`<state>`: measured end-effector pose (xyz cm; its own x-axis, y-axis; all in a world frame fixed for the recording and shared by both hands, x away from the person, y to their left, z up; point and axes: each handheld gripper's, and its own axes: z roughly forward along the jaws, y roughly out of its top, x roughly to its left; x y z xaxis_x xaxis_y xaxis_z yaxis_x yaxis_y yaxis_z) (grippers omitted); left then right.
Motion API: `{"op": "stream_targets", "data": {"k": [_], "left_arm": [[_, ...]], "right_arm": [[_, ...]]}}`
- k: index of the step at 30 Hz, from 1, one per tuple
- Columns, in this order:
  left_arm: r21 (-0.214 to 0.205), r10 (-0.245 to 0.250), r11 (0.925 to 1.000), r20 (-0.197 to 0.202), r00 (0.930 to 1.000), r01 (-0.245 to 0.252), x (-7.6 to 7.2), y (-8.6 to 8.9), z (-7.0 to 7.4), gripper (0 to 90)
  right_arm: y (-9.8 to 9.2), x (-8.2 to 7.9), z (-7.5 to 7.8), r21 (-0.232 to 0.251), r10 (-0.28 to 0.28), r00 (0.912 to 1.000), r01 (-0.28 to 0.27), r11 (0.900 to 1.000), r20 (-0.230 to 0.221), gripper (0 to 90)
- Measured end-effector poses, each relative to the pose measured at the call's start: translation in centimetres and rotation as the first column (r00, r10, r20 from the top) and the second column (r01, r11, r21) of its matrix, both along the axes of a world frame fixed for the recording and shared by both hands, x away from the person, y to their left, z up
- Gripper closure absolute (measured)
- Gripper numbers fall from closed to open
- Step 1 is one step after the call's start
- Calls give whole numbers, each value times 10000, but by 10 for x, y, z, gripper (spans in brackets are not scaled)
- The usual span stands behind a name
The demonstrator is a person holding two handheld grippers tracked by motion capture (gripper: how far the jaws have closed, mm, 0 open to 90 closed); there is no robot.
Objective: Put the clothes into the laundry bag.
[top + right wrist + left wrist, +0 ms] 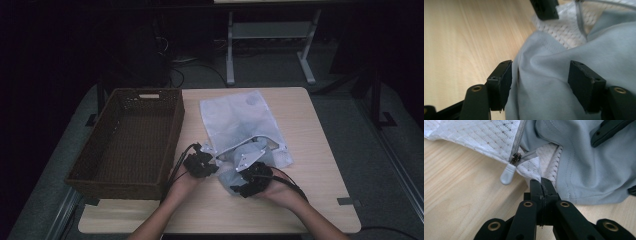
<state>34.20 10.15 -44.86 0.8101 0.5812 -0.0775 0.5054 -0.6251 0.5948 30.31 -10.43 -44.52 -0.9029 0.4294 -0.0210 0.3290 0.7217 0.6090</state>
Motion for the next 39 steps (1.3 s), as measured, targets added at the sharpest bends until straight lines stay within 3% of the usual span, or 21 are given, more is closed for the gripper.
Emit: {"op": "stream_targets", "data": {"k": [4,6,8,10,11,16,21,23,39], "left_arm": [[36,20,10000,-27,10000,-20,0,-1,-1,895],[38,34,10000,-70,10000,-33,0,0,-2,895],[77,22,10000,-85,10000,-21,0,-1,-2,895],[161,-21,9999,-75,10000,22,0,-2,-3,895],[190,-43,9998,-68,10000,45,0,-2,-3,895],[315,-149,9994,-68,9999,151,-1,-4,-4,895],[386,-206,9990,-115,9997,210,-1,-5,-5,895],[395,-224,9990,-123,9997,229,-1,-6,-5,895],[538,-462,9974,-190,9988,471,-2,-9,-4,897]], "right_arm": [[7,-2,-8,-605,131,9996,-115,9981,259,415],[7,-2,-11,-621,122,9995,-103,9980,292,522],[5,-1,-12,-356,181,9998,-178,9992,59,693],[4,-1,-12,-430,35,9996,-23,9991,284,815],[2,0,-12,-422,-23,9993,38,9991,365,834],[-1,6,-4,40,-700,9965,699,9975,457,847],[-3,18,7,310,-1449,9881,1434,9892,516,847],[-2,23,9,158,-1655,9840,1648,9862,666,850],[-4,69,11,260,-3335,9413,3326,9427,520,855]]}}
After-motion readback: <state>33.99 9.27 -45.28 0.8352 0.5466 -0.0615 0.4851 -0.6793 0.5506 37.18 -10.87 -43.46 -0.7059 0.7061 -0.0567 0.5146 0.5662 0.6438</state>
